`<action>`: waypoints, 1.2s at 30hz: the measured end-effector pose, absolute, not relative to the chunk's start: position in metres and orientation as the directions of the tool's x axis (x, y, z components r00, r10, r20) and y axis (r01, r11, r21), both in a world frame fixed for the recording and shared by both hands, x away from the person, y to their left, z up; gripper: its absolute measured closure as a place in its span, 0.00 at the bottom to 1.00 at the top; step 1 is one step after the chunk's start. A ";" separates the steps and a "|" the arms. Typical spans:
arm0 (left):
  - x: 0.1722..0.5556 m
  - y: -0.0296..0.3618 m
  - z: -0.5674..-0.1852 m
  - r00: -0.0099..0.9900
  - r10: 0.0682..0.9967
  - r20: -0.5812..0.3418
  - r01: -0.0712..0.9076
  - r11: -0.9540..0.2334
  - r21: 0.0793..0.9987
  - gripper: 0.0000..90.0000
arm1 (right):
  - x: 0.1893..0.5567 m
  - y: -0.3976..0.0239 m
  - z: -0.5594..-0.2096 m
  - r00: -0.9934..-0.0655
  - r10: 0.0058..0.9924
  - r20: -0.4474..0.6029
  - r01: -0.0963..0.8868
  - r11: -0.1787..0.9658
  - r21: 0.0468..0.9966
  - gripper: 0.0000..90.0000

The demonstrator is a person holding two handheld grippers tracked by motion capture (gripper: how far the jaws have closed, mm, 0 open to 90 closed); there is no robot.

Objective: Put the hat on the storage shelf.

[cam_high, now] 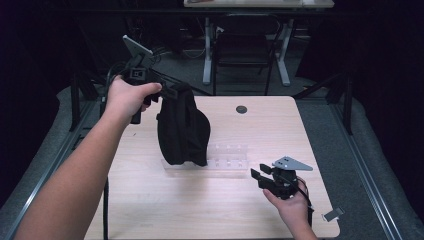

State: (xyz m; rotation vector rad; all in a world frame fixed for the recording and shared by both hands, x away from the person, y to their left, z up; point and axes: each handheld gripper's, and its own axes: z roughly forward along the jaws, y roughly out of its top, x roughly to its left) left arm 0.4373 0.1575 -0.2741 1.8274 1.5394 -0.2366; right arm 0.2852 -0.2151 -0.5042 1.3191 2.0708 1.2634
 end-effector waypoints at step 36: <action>0.434 0.120 -0.276 0.322 0.742 -0.588 0.907 -0.063 0.417 0.95 | 0.313 -0.115 -0.494 -0.662 0.742 0.104 0.477 0.311 0.822 0.66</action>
